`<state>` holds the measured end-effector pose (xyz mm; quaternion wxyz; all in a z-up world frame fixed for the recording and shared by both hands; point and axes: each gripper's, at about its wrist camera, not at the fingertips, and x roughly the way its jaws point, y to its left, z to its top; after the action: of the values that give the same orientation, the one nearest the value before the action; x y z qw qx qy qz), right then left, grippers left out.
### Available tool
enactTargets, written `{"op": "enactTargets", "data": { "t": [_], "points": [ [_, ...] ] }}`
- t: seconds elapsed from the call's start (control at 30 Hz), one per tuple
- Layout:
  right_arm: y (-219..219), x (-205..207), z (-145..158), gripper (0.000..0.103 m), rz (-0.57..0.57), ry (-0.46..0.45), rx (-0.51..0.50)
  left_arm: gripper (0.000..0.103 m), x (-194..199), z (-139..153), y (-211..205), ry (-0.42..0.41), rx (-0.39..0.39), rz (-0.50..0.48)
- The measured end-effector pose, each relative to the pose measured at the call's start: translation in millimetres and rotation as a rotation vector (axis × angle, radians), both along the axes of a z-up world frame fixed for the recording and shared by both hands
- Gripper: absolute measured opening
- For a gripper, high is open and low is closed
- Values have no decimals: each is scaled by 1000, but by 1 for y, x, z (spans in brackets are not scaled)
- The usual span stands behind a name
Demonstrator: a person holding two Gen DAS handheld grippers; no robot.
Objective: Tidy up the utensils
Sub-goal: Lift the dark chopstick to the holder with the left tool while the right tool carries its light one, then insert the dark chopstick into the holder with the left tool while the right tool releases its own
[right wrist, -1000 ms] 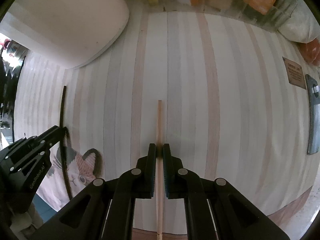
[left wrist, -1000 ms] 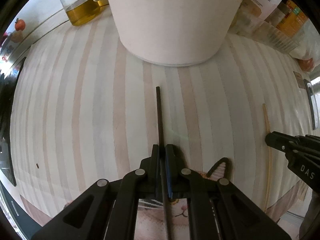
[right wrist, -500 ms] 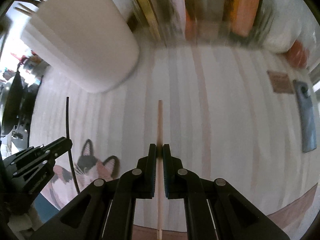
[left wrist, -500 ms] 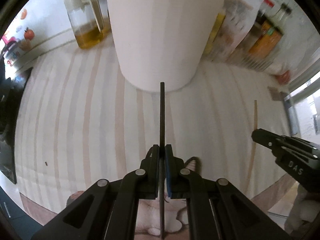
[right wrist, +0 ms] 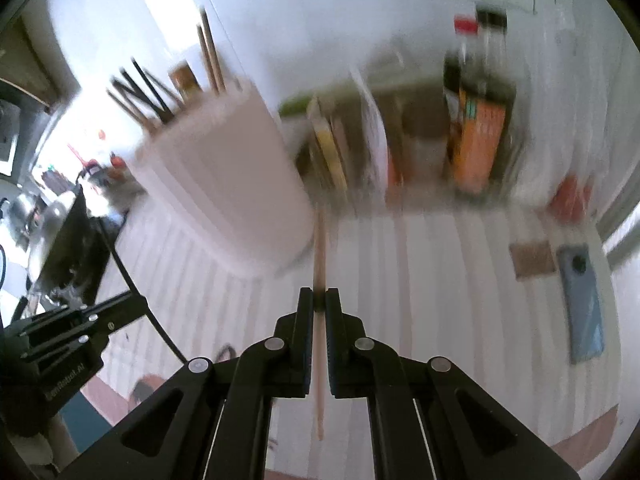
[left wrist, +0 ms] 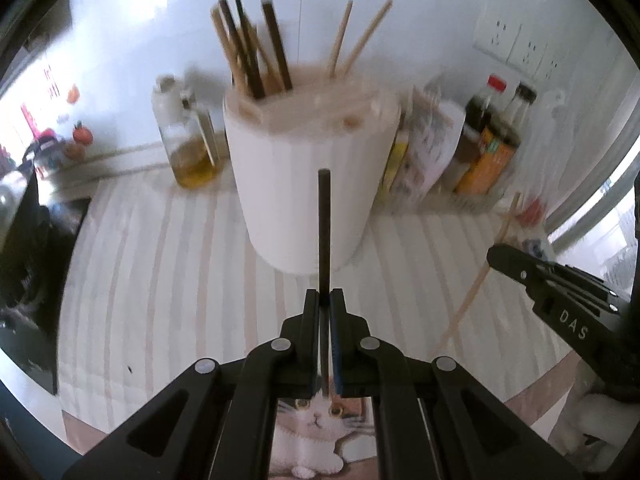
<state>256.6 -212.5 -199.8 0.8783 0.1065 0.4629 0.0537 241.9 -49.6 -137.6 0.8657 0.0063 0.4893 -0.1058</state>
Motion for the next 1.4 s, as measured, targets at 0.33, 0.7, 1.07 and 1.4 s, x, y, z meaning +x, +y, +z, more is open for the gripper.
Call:
{"op": "enactTargets", "data": {
  "t": [0.33,0.7,1.07,1.4],
  "points": [
    [-4,41,89,5,5,-235,-15,2,18,88,-4,-171,-64,2],
    [7,74,221,5,70,-418,20,2,63,197,2,-340,-118,12],
    [49,148,234,5,129,-402,10,2,132,166,27,-243,-68,91],
    [78,201,181,6,192,-278,-7,8,150,137,39,-142,-46,139]
  ]
}}
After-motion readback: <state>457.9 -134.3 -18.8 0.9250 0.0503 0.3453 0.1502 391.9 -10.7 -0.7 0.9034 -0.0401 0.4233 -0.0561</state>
